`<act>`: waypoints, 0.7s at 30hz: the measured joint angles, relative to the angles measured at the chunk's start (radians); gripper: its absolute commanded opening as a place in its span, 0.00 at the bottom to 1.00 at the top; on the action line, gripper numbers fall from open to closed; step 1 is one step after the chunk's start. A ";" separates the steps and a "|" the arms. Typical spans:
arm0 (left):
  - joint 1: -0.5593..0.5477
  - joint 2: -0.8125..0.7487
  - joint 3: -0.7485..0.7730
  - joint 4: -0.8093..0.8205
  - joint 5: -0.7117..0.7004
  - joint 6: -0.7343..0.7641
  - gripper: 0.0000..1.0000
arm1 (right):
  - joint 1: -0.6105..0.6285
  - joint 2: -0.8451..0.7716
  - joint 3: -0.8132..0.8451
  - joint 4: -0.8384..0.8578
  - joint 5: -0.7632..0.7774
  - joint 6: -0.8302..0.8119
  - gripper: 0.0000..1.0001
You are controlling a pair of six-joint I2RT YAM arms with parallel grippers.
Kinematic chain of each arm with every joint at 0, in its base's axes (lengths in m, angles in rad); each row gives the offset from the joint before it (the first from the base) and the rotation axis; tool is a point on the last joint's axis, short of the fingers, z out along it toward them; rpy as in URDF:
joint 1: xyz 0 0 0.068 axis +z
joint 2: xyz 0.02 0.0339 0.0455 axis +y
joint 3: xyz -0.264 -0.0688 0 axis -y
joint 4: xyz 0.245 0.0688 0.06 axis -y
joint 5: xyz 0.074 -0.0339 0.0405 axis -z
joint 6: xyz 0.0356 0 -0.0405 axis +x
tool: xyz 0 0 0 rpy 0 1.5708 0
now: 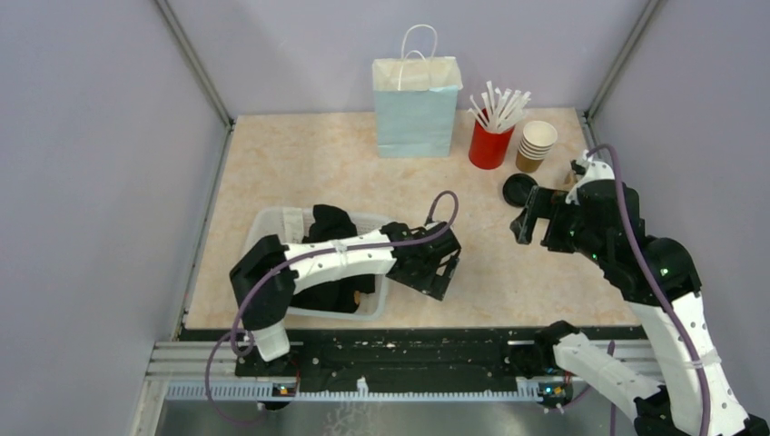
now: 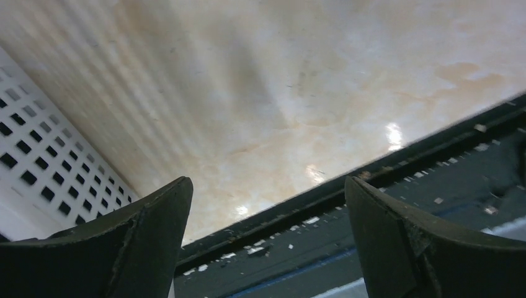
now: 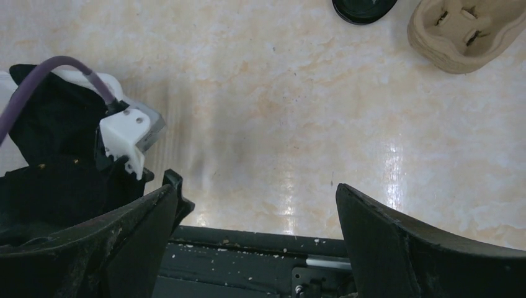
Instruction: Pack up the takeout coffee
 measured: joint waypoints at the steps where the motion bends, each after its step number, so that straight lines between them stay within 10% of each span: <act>1: 0.006 0.024 0.000 -0.017 -0.001 -0.003 0.98 | 0.000 -0.005 -0.005 -0.001 0.002 0.002 0.99; 14: 0.393 -0.110 -0.193 -0.145 -0.123 0.039 0.98 | 0.000 -0.024 -0.077 -0.001 -0.018 0.017 0.99; 21: 0.431 -0.158 -0.164 -0.211 -0.169 0.097 0.99 | 0.000 0.002 -0.082 0.010 -0.044 0.014 0.99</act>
